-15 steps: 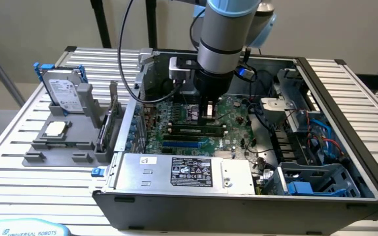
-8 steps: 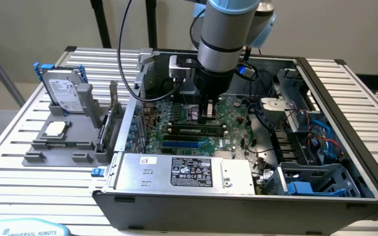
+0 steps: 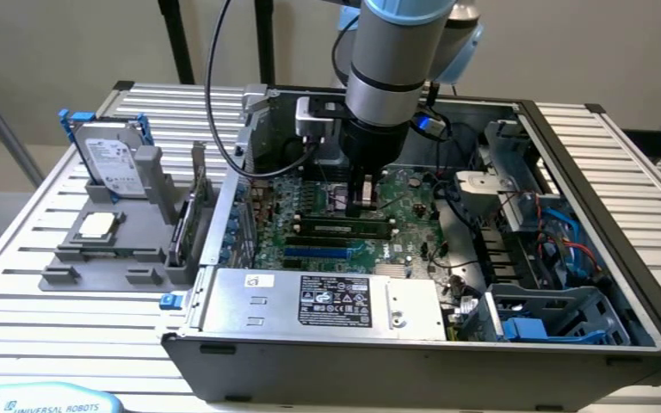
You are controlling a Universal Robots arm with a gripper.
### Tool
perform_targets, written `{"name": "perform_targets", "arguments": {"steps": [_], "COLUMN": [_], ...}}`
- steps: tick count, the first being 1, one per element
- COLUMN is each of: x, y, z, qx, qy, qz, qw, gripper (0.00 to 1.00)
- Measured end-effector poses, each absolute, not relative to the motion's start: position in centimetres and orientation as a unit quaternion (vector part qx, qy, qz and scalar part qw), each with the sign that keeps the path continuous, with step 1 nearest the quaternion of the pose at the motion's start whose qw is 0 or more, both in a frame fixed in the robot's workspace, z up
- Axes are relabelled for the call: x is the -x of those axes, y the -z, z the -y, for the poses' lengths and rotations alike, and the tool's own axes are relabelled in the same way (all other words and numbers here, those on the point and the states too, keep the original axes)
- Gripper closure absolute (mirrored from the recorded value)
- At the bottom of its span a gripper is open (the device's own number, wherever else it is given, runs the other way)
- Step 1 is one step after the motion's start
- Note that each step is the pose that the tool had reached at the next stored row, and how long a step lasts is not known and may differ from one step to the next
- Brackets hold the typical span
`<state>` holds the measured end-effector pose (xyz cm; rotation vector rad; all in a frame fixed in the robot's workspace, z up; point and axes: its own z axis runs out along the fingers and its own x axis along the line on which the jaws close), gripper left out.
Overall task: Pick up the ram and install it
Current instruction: 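Press down the ram until it locks into place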
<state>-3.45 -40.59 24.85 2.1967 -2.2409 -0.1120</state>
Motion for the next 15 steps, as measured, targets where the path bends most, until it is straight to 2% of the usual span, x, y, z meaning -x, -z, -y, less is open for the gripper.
{"name": "perform_targets", "arguments": {"steps": [15], "x": [3.49], "y": [-24.68], "z": [40.59], "qx": [-0.7], "qy": [0.036], "qz": [0.714], "qw": [0.001], "gripper": [0.89]}}
